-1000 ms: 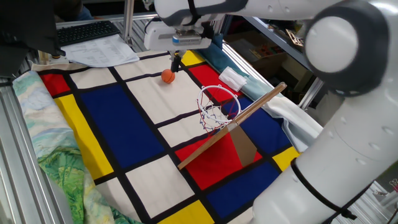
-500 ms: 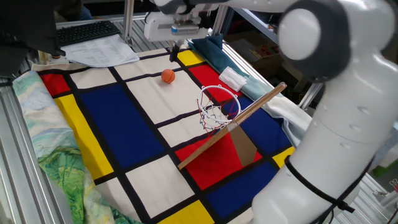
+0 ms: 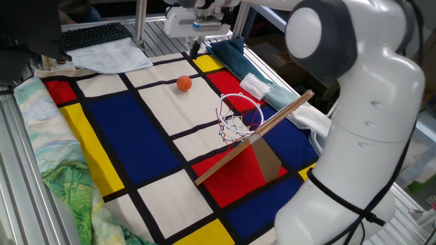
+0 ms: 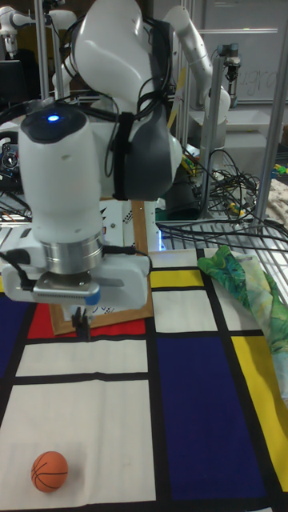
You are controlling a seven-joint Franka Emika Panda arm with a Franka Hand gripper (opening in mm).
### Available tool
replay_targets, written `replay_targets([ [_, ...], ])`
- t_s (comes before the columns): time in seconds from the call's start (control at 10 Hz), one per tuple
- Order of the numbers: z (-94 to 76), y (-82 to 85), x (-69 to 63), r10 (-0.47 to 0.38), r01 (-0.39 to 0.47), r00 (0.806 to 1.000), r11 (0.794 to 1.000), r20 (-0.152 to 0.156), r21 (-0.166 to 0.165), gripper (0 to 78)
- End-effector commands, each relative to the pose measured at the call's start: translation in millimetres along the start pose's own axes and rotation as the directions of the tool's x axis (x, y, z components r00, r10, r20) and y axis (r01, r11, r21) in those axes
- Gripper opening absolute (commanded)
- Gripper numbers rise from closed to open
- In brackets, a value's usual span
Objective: Grab a basketball, release it and shoot it into the basket
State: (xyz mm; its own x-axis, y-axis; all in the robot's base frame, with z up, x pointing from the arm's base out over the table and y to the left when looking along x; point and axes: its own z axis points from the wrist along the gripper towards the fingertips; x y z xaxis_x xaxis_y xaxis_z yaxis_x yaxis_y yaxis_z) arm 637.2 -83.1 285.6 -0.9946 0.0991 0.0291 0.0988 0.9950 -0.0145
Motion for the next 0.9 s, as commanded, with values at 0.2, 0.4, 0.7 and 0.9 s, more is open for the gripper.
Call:
replay_targets([
  [0.2, -0.7, -7.5, -7.5, 0.010, -0.010, 1.000, 1.000, 0.015, 0.005, 0.0],
  [0.4, -0.7, -7.5, -7.5, -0.003, 0.003, 0.999, 1.000, 0.043, -0.005, 0.0],
  [0.7, -0.7, -7.5, -7.5, 0.017, -0.017, 1.000, 1.000, -0.016, 0.012, 0.0],
  [0.9, -0.7, -7.5, -7.5, 0.039, -0.038, 0.999, 0.999, -0.024, 0.018, 0.0],
])
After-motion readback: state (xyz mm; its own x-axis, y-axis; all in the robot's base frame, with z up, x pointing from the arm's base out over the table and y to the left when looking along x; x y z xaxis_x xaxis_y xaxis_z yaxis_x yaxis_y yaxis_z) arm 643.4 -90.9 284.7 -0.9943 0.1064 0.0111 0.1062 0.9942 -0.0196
